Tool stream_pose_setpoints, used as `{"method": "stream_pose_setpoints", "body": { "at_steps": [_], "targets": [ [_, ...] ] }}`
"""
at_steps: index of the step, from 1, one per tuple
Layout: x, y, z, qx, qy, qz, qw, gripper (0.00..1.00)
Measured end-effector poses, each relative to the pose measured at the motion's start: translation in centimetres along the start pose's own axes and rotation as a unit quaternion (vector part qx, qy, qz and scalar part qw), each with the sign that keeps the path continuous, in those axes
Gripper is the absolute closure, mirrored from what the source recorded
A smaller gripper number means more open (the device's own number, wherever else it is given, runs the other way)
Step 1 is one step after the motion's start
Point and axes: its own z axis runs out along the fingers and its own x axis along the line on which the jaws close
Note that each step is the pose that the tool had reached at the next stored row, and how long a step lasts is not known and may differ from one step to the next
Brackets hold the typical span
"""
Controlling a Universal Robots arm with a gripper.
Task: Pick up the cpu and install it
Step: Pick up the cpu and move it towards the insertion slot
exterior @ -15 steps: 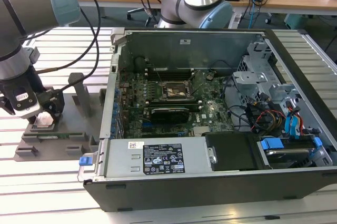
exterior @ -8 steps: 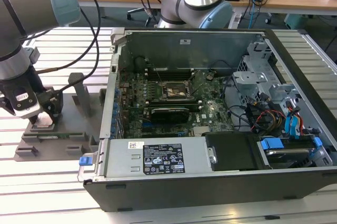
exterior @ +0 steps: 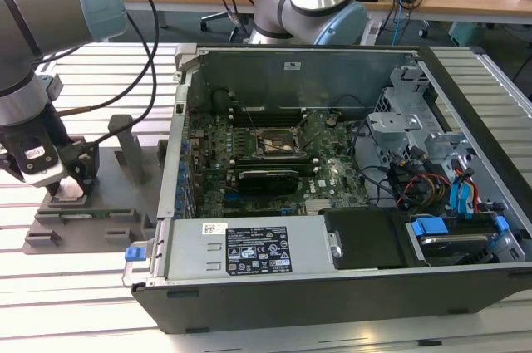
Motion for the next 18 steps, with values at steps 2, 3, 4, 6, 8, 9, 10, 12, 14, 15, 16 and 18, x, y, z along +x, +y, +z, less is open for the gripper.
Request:
{"method": "stream_pose_setpoints", "body": {
  "at_steps": [2,3,4,6,8,9,10,12,14,15,16,18],
  "targets": [
    [0.0,0.0,0.0,0.0,0.0,0.0,1.0,0.45],
    [0.0,0.0,0.01,0.0,0.0,0.0,1.0,0.45],
    [0.0,0.0,0.01,0.0,0.0,0.0,1.0,0.45],
    [0.0,0.0,0.02,0.0,0.0,0.0,1.0,0.45],
    [0.0,0.0,0.03,0.0,0.0,0.0,1.0,0.45],
    [0.0,0.0,0.03,0.0,0.0,0.0,1.0,0.45],
    [0.0,0.0,0.04,0.0,0.0,0.0,1.0,0.45],
    [0.0,0.0,0.05,0.0,0.0,0.0,1.0,0.45],
    [0.0,0.0,0.05,0.0,0.0,0.0,1.0,0.45],
    [0.0,0.0,0.05,0.0,0.0,0.0,1.0,0.45],
    [-0.01,0.01,-0.04,-0.0003,-0.0005,0.0,1.0,0.45],
    [-0.01,-0.01,-0.56,0.0,0.0,0.0,1.0,0.45]
  ]
}}
